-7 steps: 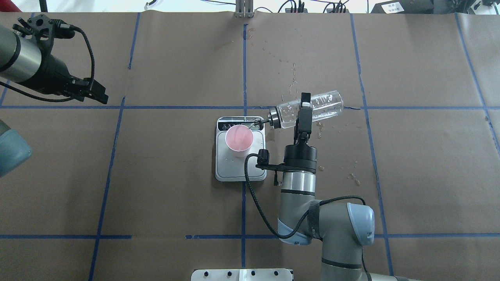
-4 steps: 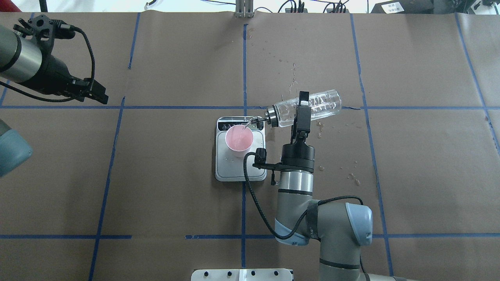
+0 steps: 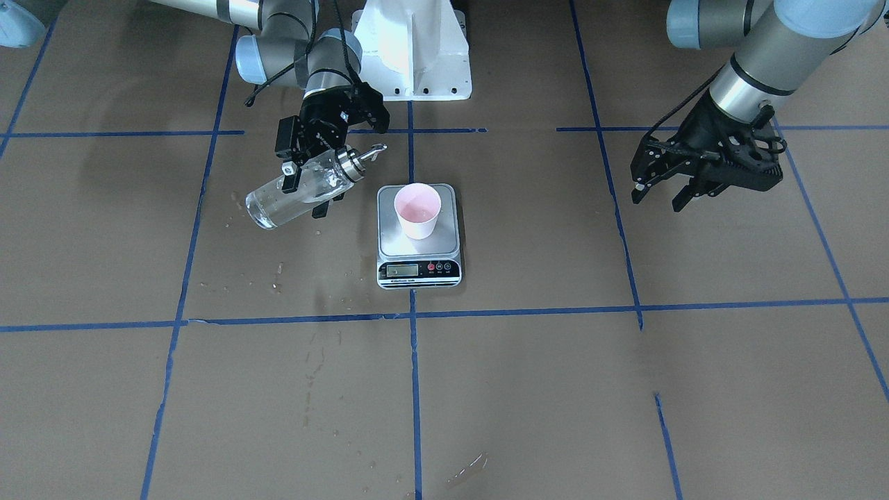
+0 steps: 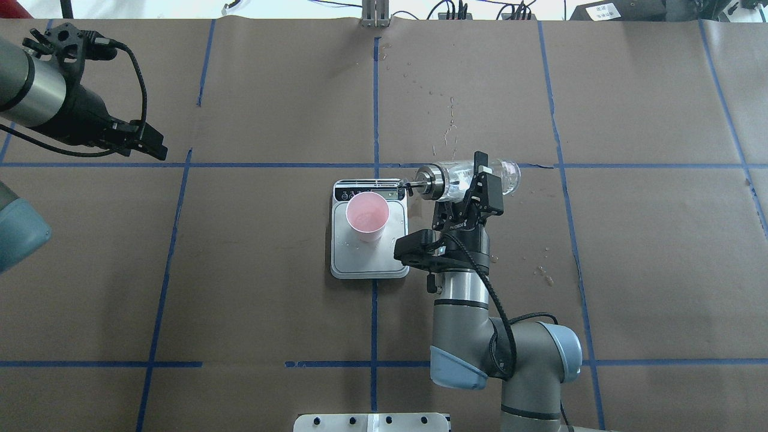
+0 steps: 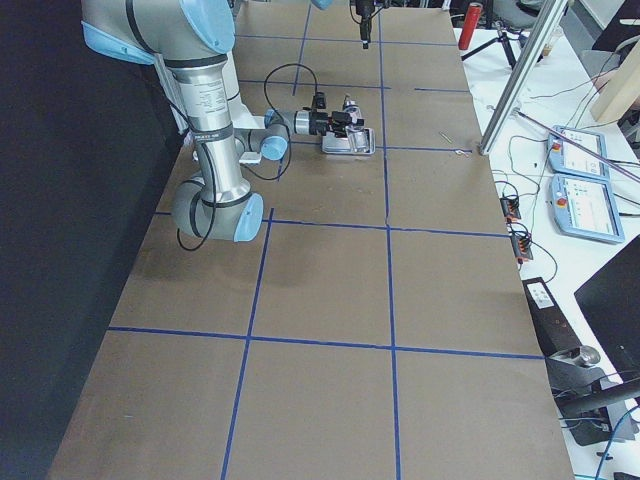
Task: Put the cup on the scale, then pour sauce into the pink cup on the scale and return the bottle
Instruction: 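Turn the bottle upright and move it back toward its spot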
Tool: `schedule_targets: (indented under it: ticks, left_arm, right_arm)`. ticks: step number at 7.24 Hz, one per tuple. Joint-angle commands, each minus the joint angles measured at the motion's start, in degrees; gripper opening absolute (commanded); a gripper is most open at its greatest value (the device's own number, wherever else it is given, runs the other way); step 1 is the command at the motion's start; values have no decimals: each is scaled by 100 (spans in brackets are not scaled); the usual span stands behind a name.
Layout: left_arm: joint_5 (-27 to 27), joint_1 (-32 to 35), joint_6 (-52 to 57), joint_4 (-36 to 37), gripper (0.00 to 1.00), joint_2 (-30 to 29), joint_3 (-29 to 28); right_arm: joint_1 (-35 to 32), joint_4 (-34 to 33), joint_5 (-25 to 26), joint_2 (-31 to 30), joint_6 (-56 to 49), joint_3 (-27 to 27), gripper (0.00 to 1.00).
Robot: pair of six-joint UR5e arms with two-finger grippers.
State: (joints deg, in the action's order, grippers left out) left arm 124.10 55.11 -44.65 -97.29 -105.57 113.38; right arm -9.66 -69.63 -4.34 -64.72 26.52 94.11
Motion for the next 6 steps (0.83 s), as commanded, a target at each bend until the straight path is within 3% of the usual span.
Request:
schedule_targets:
  ticks: [1,3,6]
  left_arm:
    - [0,0,0,0,68,-8,0]
    - [0,0,-9,0,68,-17,-9]
    - [-17,-9,-44,0,68,-52,-9]
  right_arm:
    - [148,1692,-521,-23,972,-112,0]
    - [201,2345,-595,-399,2576,-95,0]
    - [184,4259,-928,-1136,2955,-50,0]
